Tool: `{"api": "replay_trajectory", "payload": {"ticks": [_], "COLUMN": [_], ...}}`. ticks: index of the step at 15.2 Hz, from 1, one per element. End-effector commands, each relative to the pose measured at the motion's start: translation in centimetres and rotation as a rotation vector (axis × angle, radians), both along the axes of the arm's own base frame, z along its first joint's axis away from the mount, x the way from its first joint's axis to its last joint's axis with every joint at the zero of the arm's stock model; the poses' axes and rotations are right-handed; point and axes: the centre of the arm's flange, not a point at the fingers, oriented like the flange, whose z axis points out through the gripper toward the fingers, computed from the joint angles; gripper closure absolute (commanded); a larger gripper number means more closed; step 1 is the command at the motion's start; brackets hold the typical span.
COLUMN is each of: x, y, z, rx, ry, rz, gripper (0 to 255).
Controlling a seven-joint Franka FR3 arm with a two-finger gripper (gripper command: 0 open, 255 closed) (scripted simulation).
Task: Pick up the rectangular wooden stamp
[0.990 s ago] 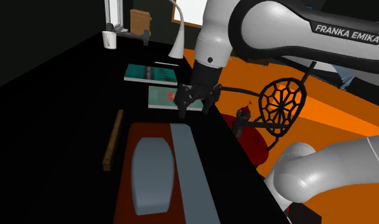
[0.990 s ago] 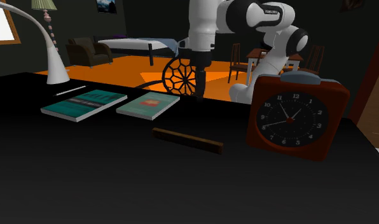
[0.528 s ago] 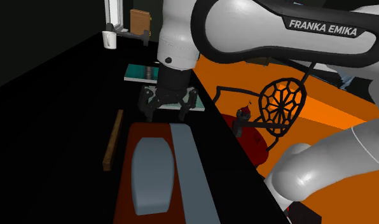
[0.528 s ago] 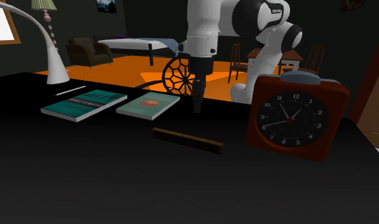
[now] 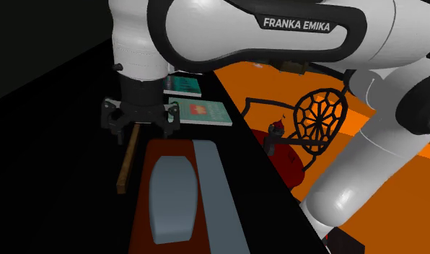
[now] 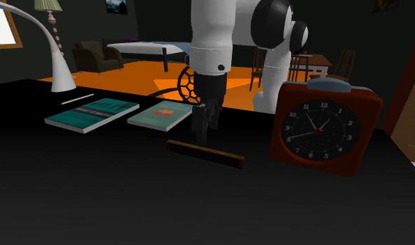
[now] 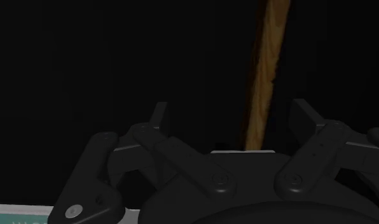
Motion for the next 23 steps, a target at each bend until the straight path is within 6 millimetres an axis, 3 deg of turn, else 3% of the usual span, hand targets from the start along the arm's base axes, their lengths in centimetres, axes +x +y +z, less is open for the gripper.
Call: {"api": "replay_trajectory", "payload": {"ticks": [1,8,11,12,21,23], "x": [1.9,1.9,1.9,1.9,1.9,1.9], "y": [2.3,2.3,2.3,2.3,2.3,2.3], "z": [0.0,-3.7,-4.0,-4.0,-4.0,-3.0], "rx": [-0.001,-0.001,-0.001,-0.001,-0.001,-0.001], "ry": [-0.003,-0.003,-0.003,-0.003,-0.003,-0.003], "rz": [-0.058,-0.058,-0.058,-0.058,-0.058,-0.058], "gripper": [0,0,0,255,255,255]}}
